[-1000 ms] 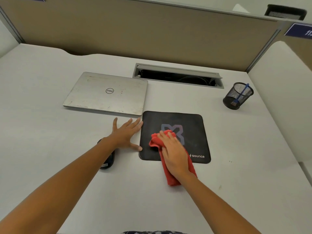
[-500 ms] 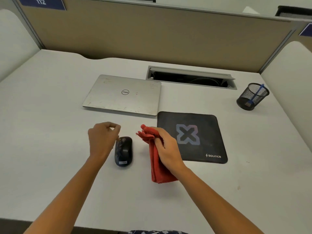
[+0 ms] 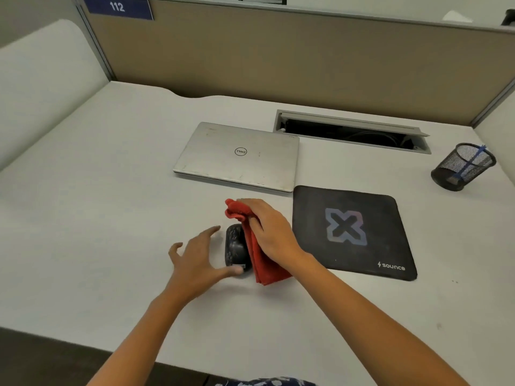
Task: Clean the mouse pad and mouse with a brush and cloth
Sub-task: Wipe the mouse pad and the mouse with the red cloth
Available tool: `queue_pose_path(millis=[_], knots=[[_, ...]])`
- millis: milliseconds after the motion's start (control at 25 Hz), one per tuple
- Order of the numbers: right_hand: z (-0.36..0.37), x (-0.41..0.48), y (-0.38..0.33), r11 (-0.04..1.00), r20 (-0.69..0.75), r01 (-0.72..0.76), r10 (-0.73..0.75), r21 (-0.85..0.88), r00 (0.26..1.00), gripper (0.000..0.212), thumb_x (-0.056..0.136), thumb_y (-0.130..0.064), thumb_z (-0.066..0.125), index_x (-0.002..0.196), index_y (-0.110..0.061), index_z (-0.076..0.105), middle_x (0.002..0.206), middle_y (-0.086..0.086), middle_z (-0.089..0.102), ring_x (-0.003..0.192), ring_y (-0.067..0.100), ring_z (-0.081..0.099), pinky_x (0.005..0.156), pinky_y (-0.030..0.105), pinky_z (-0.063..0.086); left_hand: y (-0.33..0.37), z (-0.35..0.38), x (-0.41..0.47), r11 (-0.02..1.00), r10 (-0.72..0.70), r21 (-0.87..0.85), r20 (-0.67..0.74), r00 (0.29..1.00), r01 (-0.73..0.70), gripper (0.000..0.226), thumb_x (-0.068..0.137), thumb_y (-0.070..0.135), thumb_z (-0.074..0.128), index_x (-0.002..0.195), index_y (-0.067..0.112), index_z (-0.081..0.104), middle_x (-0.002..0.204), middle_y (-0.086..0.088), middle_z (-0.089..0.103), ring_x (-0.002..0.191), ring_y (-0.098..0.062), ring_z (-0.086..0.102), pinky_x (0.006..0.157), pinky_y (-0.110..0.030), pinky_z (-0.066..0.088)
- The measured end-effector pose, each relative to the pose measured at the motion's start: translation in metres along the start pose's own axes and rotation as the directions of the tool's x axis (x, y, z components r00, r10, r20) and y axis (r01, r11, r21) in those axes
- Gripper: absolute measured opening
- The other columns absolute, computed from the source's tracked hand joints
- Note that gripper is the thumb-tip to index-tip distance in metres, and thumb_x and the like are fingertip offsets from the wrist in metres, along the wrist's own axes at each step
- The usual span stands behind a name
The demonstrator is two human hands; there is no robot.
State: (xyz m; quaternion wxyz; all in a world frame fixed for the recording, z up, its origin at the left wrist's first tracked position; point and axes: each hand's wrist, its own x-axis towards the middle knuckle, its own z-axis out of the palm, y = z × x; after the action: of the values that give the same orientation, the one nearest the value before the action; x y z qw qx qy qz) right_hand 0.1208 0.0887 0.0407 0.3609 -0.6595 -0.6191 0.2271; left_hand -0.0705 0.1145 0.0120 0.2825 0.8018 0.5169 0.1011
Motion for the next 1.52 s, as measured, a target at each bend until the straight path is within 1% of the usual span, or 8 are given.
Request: queue_pose_path(millis=[240, 520, 680, 1120, 1240, 1360, 1440, 1520], knots=[[0.022, 0.003, 0.007, 0.965, 0.21, 0.13, -0.081, -0.229, 0.974, 0.039, 0.096, -0.023, 0.041, 0.134, -0.024, 0.049, 0.138, -0.004, 0.052, 0.126, 0.016, 0.046, 0.109, 0.038, 0.034, -0.001, 0.022, 0.001, 0.997, 0.073, 0.025, -0.16, 0.984, -0.07, 0.102, 0.053, 0.091, 0.05, 0.131, 0.026, 0.039, 0.133, 0.008, 0.049, 0.127, -0.013, 0.045, 0.112, -0.045, 0.003], [0.032, -0.012, 0.018, 0.98, 0.206, 0.189, -0.173, -0.061, 0.963, 0.038, 0.095, -0.016, 0.042, 0.13, -0.024, 0.054, 0.14, -0.009, 0.05, 0.139, 0.008, 0.031, 0.118, 0.038, 0.021, -0.01, 0.018, 0.005, 0.998, 0.066, 0.009, -0.157, 0.985, -0.066, 0.11, 0.047, 0.091, 0.052, 0.13, 0.022, 0.031, 0.13, 0.017, 0.045, 0.125, -0.004, 0.044, 0.11, -0.039, 0.001], [0.033, -0.019, 0.019, 0.965, 0.193, 0.257, -0.244, -0.044, 0.95, 0.038, 0.092, -0.012, 0.045, 0.128, -0.021, 0.056, 0.139, -0.007, 0.051, 0.141, 0.008, 0.027, 0.118, 0.04, 0.019, -0.009, 0.018, 0.005, 0.995, 0.093, 0.059, -0.174, 0.98, -0.084, 0.089, 0.053, 0.082, 0.05, 0.124, 0.027, 0.048, 0.134, 0.014, 0.042, 0.125, -0.005, 0.045, 0.11, -0.045, 0.005], [0.027, -0.046, 0.019, 0.933, 0.25, 0.345, -0.361, 0.106, 0.899, 0.036, 0.094, -0.005, 0.049, 0.126, -0.018, 0.058, 0.138, -0.007, 0.053, 0.143, 0.008, 0.025, 0.121, 0.039, 0.011, -0.012, 0.019, 0.006, 0.984, 0.147, 0.123, -0.131, 0.98, -0.132, 0.08, 0.063, 0.071, 0.051, 0.132, 0.029, 0.046, 0.137, 0.013, 0.041, 0.123, -0.006, 0.046, 0.109, -0.046, 0.006], [0.027, -0.056, 0.02, 0.937, 0.213, 0.269, -0.316, 0.222, 0.925, 0.031, 0.095, -0.006, 0.048, 0.116, -0.018, 0.066, 0.129, -0.009, 0.061, 0.138, 0.008, 0.035, 0.12, 0.036, 0.018, -0.01, 0.022, 0.002, 0.982, 0.152, 0.132, -0.116, 0.981, -0.137, 0.08, 0.067, 0.072, 0.04, 0.135, 0.03, 0.043, 0.14, 0.012, 0.039, 0.127, -0.006, 0.043, 0.11, -0.048, 0.006], [0.021, -0.058, 0.014, 0.897, 0.164, 0.003, -0.084, 0.442, 0.983, 0.031, 0.093, -0.014, 0.043, 0.103, -0.018, 0.072, 0.118, -0.009, 0.067, 0.126, 0.007, 0.05, 0.11, 0.027, 0.033, -0.008, 0.026, -0.002, 0.983, 0.151, 0.124, -0.114, 0.982, -0.137, 0.076, 0.067, 0.074, 0.037, 0.134, 0.038, 0.043, 0.145, 0.016, 0.033, 0.133, -0.002, 0.035, 0.111, -0.046, 0.001], [0.014, -0.054, 0.011, 0.769, 0.005, -0.076, 0.095, 0.635, 0.995, 0.03, 0.09, -0.016, 0.042, 0.093, -0.013, 0.071, 0.096, -0.004, 0.07, 0.099, 0.009, 0.06, 0.092, 0.029, 0.045, -0.006, 0.027, -0.004, 0.983, 0.149, 0.128, -0.128, 0.981, -0.132, 0.077, 0.068, 0.074, 0.034, 0.137, 0.038, 0.041, 0.146, 0.018, 0.033, 0.134, -0.001, 0.035, 0.111, -0.047, 0.001], [0.009, -0.047, 0.01, 0.738, -0.138, -0.054, 0.198, 0.672, 0.97, 0.026, 0.09, -0.016, 0.042, 0.094, -0.013, 0.068, 0.091, 0.0, 0.068, 0.09, 0.013, 0.061, 0.086, 0.031, 0.047, -0.005, 0.026, -0.004, 0.993, 0.106, 0.074, -0.14, 0.984, -0.096, 0.086, 0.066, 0.076, 0.036, 0.14, 0.034, 0.034, 0.138, 0.027, 0.036, 0.131, 0.003, 0.037, 0.112, -0.047, 0.0]])
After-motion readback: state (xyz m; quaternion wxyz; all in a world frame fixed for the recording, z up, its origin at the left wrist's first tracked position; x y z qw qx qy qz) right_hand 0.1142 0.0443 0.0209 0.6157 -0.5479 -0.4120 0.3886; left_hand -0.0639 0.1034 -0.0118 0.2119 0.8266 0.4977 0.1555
